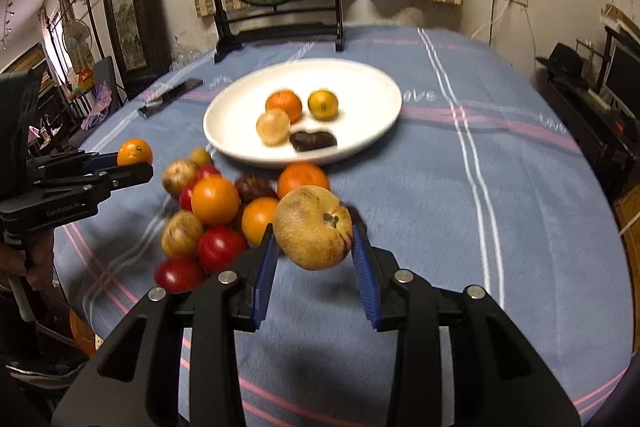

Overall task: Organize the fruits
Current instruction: 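Grasp the orange round fruit with the left gripper while the right holds its fruit, then lower both held fruits onto the white plate and open both grippers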

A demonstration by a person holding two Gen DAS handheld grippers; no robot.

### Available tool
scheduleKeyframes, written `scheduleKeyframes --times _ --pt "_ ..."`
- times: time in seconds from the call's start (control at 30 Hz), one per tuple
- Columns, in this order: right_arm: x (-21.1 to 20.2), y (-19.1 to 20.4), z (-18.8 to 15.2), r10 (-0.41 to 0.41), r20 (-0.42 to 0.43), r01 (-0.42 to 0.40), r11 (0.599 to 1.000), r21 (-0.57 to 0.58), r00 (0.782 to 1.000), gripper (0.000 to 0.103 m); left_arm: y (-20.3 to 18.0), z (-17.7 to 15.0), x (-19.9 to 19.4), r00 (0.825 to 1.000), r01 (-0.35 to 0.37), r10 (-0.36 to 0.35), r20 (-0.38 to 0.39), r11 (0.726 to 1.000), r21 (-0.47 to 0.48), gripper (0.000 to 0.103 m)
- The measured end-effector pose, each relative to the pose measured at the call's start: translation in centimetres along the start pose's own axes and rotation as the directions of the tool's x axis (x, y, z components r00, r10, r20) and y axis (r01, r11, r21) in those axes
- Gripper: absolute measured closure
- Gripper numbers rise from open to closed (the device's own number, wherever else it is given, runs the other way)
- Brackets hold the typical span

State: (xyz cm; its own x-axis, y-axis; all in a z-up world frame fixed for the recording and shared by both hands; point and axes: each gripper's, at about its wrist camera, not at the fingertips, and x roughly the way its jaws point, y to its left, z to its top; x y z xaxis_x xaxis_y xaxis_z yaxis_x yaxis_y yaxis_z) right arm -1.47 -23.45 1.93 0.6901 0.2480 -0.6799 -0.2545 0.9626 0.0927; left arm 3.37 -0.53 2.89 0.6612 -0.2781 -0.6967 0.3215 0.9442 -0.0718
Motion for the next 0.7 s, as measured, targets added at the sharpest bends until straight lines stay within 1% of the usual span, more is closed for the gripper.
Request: scheduleKeyframes --times 0.17,0.3,0.37,0.5,0.63,0.7 --pt "0.0 0.2 2.8 0.002 0.048 -0.001 1.0 -0.017 0.999 0.066 0.6 2.6 1.1 1.0 -0.014 0.014 0.006 1.0 -0.015 0.066" --pt "1.6 0.3 5.4 0.013 0.055 -0.012 1.0 -0.019 0.998 0.066 0.5 4.6 3.1 1.0 -0.021 0.021 -0.011 1.0 -0.013 0.066" --pt "2.7 0.3 6.4 0.005 0.052 -0.004 1.0 -0.016 0.999 0.066 0.4 5.4 4.3 1.0 -0.023 0.023 -0.017 1.0 -0.009 0.066" --pt "6.1 -0.6 8.1 0.02 -0.001 -0.02 0.999 0.037 1.0 0.066 0.8 6.9 7.1 0.998 -0.034 0.033 -0.056 0.999 -0.029 0.065" --pt "8.7 -1.4 8.8 -0.006 -0.051 0.01 0.998 0.068 0.999 0.066 1.2 7.4 9.1 0.995 -0.044 0.039 -0.088 0.998 -0.055 0.065" --pt "9.9 -1.6 9.1 -0.005 -0.075 0.011 0.997 0.074 0.997 0.066 1.4 7.6 9.9 0.994 -0.047 0.04 -0.104 0.997 -0.064 0.065"
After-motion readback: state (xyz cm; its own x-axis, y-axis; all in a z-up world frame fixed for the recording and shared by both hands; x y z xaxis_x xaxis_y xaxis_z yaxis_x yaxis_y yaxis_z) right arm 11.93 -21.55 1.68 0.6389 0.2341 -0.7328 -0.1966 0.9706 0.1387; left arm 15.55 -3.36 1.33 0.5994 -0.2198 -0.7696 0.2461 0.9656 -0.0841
